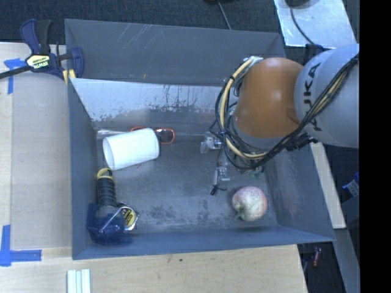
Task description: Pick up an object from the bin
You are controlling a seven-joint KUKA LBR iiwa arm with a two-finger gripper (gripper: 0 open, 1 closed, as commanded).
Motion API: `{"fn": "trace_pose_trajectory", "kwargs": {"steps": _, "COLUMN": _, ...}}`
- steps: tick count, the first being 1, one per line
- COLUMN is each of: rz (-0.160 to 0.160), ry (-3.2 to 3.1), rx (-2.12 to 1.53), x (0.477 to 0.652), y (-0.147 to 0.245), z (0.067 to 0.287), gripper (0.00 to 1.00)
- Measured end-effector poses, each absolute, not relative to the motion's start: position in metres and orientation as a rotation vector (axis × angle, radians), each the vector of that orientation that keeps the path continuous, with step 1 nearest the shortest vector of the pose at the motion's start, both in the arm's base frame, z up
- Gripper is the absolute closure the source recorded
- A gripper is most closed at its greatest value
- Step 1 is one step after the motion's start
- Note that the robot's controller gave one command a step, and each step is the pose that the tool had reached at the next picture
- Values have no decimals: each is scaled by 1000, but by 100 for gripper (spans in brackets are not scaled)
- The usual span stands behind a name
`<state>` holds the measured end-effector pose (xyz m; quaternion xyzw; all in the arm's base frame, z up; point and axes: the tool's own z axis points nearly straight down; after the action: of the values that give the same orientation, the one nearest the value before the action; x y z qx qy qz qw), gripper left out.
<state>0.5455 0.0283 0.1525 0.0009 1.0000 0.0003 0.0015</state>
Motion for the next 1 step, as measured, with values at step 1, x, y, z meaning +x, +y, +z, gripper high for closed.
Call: {"fn": "trace_pose_trajectory", "kwargs": {"steps": 1, "rz": 1, "ry": 3138, "rx": 3, "x": 546, "y": 28, "z": 153, "gripper": 0}}
